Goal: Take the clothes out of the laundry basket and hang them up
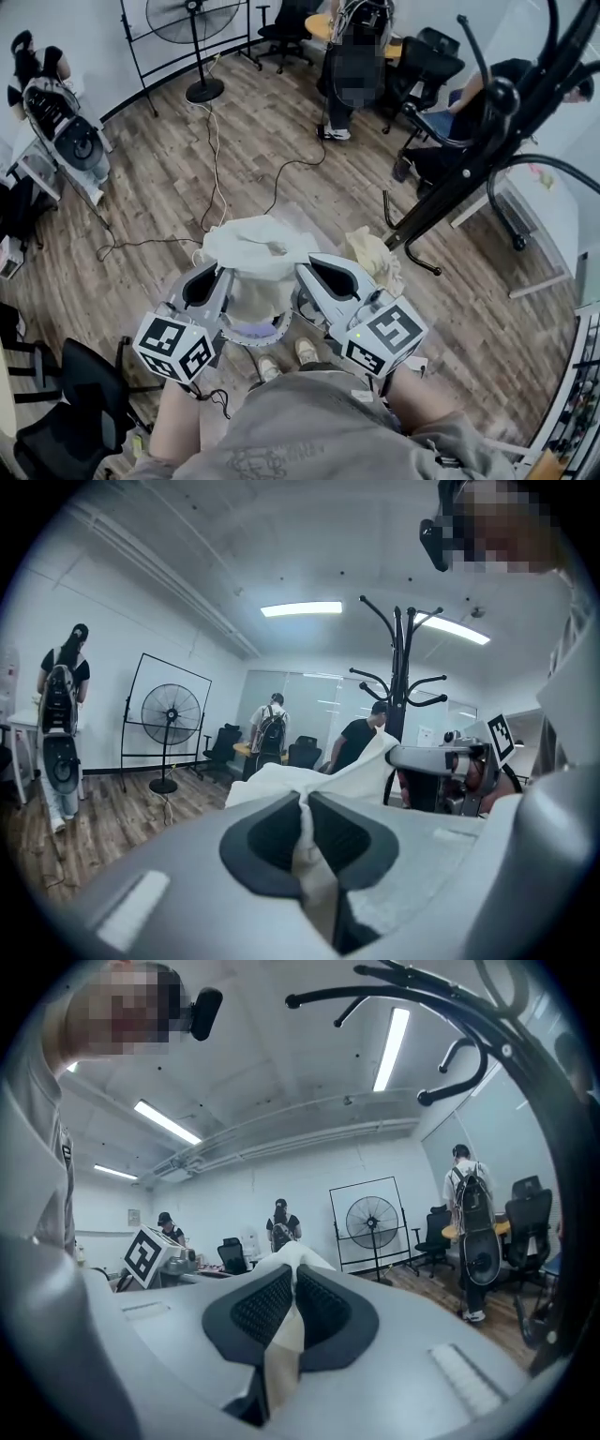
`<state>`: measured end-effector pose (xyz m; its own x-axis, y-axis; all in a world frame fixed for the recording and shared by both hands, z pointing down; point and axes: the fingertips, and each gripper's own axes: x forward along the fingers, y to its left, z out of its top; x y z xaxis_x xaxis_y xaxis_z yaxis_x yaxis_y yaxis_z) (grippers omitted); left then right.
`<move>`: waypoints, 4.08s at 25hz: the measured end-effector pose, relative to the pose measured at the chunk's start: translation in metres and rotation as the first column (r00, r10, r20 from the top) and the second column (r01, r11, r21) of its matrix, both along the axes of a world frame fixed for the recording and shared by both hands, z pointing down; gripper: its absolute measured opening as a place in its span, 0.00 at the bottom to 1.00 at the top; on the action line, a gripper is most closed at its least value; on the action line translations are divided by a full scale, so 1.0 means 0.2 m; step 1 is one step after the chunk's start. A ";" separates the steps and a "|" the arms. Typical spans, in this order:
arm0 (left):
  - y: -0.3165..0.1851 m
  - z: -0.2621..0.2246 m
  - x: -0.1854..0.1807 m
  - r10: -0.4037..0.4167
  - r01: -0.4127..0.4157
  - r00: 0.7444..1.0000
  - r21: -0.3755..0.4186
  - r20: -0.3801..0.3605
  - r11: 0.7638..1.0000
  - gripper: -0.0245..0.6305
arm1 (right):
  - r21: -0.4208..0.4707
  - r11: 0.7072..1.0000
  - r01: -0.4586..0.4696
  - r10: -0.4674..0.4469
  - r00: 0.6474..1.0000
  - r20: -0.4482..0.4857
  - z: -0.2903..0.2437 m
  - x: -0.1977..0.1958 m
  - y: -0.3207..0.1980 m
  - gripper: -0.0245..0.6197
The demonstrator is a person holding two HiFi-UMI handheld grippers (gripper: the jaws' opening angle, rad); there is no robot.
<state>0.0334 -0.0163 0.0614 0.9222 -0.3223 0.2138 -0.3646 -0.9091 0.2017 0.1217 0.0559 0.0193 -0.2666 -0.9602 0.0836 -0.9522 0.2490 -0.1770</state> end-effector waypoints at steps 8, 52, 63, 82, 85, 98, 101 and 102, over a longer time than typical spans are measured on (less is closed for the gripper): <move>-0.06 -0.50 0.26 0.126 -0.109 0.987 0.157 -0.101 0.981 0.08 | 0.183 0.981 -0.063 0.080 0.993 -0.083 -0.43 0.15 0.06 0.10; 1.20 -0.82 0.90 0.826 -0.805 0.519 0.199 -0.221 0.559 0.08 | 0.341 0.545 -0.766 0.829 0.554 -0.079 -0.76 0.41 1.42 0.10; 1.59 -0.74 1.03 0.855 -0.845 0.486 0.152 -0.181 0.512 0.08 | 0.316 0.489 -0.813 0.862 0.505 -0.033 -0.70 0.58 1.78 0.10; 1.90 -0.54 1.27 0.822 -0.811 0.555 0.134 -0.130 0.569 0.08 | 0.296 0.511 -0.807 0.845 0.535 0.000 -0.58 0.95 2.06 0.10; 1.84 -0.52 1.32 0.782 -0.768 0.614 0.147 -0.105 0.623 0.08 | 0.271 0.556 -0.786 0.816 0.578 0.002 -0.57 1.10 1.97 0.10; 1.35 -0.38 1.44 0.531 -0.521 0.841 0.111 -0.104 0.846 0.08 | 0.182 0.765 -0.617 0.620 0.783 0.047 -0.36 1.61 1.21 0.10; 1.22 -0.36 1.47 0.484 -0.476 0.869 0.091 -0.105 0.875 0.08 | 0.168 0.793 -0.585 0.587 0.808 0.046 -0.29 1.67 1.04 0.10; 1.18 -0.34 1.49 0.470 -0.463 0.877 0.080 -0.103 0.883 0.08 | 0.161 0.798 -0.581 0.581 0.812 0.051 -0.26 1.70 1.00 0.10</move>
